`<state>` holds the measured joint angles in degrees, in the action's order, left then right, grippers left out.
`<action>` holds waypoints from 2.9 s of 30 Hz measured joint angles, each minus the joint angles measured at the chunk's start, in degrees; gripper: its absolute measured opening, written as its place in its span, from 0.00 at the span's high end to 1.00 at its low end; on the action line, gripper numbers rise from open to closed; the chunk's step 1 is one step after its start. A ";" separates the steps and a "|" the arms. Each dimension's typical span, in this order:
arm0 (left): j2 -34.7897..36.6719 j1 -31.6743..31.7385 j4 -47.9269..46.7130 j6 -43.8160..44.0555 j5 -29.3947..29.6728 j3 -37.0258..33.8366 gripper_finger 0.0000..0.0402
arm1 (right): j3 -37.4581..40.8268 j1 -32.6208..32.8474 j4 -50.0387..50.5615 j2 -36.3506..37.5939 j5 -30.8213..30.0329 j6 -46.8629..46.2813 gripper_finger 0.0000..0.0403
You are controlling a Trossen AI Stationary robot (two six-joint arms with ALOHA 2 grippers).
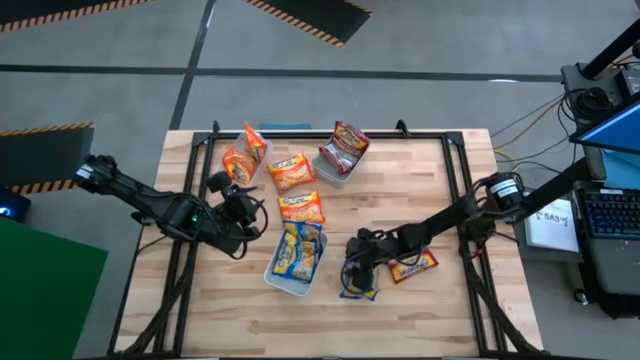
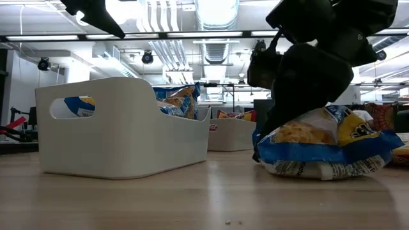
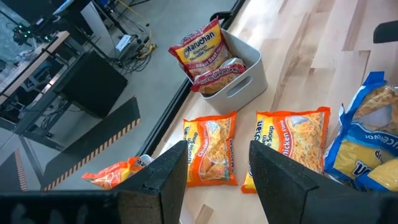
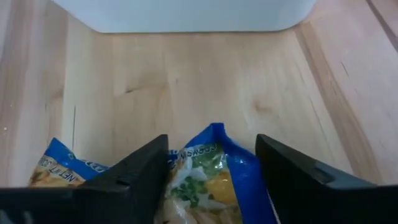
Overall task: Sort Maruchan noodles
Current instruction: Put the blue noodle pack into the white bin
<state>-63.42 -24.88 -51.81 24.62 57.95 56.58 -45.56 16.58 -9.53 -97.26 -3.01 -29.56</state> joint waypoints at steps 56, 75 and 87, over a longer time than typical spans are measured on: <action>0.47 -0.09 2.16 -2.13 3.72 -0.02 0.61 | -28.20 -3.99 -3.05 -0.92 -1.51 9.62 0.98; 2.40 -1.40 1.84 -1.14 4.07 -0.02 0.61 | -41.48 -6.86 12.30 -14.33 -3.40 -3.92 0.95; 2.40 -1.40 1.57 -1.18 4.05 -0.02 0.61 | -41.46 -7.28 12.32 -11.72 -5.27 3.71 0.72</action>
<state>-61.01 -26.28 -50.24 23.44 62.00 56.55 -87.02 9.30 2.79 -108.98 -8.28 -25.85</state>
